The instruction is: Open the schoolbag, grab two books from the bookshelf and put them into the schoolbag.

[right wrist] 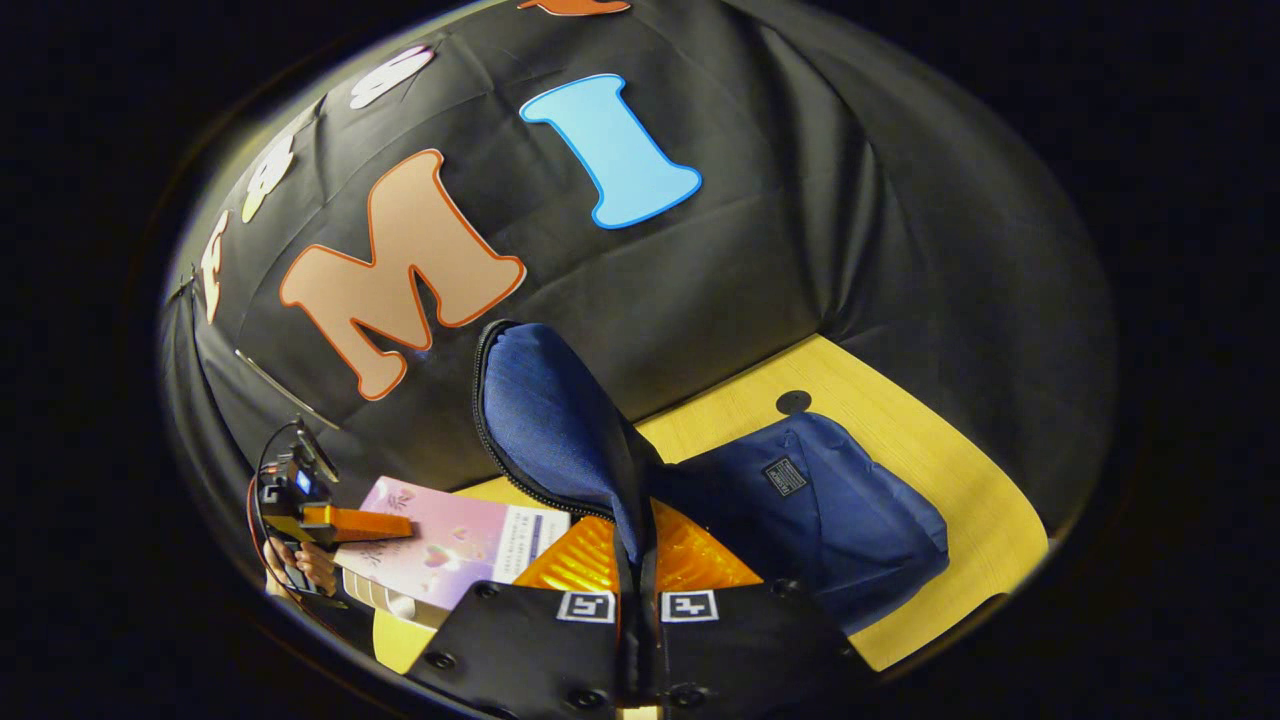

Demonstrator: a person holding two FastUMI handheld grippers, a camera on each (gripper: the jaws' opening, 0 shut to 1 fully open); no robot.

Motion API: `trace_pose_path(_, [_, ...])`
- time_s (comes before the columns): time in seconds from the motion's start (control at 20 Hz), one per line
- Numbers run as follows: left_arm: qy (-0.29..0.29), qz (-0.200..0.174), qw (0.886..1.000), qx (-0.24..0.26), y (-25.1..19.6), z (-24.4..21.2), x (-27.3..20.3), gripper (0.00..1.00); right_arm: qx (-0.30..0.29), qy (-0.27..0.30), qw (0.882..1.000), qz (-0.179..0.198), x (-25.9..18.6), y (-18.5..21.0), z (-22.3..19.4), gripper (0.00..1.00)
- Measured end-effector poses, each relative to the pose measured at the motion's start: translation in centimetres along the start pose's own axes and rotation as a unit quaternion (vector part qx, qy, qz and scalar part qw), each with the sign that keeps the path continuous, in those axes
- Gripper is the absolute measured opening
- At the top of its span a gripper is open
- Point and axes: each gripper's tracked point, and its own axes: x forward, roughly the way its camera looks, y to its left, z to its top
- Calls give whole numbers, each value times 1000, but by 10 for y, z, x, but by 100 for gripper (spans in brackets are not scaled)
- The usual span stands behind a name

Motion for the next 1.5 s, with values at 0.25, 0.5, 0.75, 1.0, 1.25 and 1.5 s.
trace_pose_path(0.25, [24, -11, 1000, -17, -6, -18, 48, 36, 2, 0, 1000, 2, 0, 0, 1, 3])
trace_pose_path(0.5, [33, -18, 998, -41, -14, -30, 84, 36, -1, 2, 1000, 7, 0, 0, 1, 3])
trace_pose_path(0.75, [39, -16, 998, -51, -17, -45, 116, 37, 2, 3, 1000, 12, 1, 2, 3, 3])
trace_pose_path(1.0, [52, -29, 995, -76, -25, -62, 141, 34, -10, 3, 1000, 15, 2, 3, 3, 5])
trace_pose_path(1.25, [40, -46, 991, -123, -25, -70, 159, 36, -24, 1, 1000, 17, 3, 7, 6, 3])
trace_pose_path(1.5, [32, -69, 984, -159, -26, -77, 174, 35, -14, -2, 1000, 22, 4, 8, 5, 5])
